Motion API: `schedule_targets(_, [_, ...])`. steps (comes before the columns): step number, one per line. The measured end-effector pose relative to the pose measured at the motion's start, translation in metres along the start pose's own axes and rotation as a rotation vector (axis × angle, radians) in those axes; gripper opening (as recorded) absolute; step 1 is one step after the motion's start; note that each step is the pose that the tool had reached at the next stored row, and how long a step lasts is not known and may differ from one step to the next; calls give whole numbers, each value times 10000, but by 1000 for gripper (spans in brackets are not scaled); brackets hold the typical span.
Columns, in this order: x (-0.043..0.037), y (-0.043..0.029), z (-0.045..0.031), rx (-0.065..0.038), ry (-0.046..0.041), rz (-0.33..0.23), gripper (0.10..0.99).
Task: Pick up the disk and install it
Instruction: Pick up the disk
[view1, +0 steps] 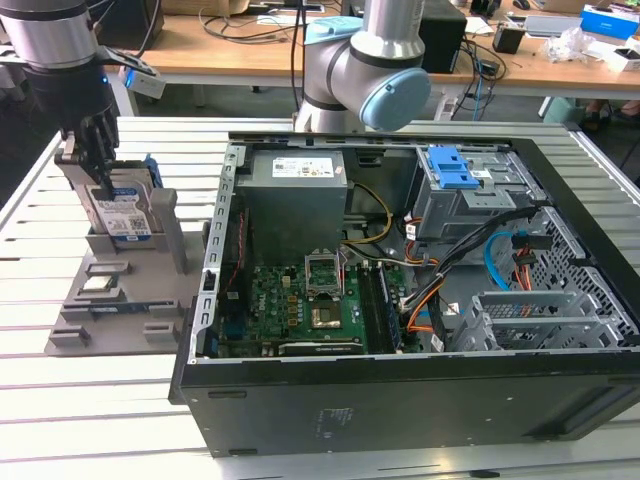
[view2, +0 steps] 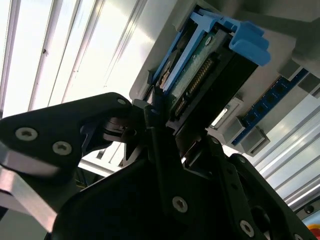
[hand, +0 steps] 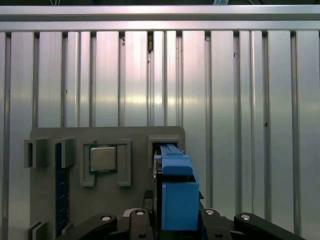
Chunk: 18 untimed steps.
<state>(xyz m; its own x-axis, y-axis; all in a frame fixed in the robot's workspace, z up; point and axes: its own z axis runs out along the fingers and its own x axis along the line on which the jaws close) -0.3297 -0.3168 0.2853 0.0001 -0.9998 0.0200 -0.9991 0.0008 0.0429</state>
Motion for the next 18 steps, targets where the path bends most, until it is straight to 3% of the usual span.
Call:
schedule_targets(10, [0, -1, -9, 0, 0, 0, 365])
schedule_targets(18, [-14, 5, -151, 0, 0, 0, 365])
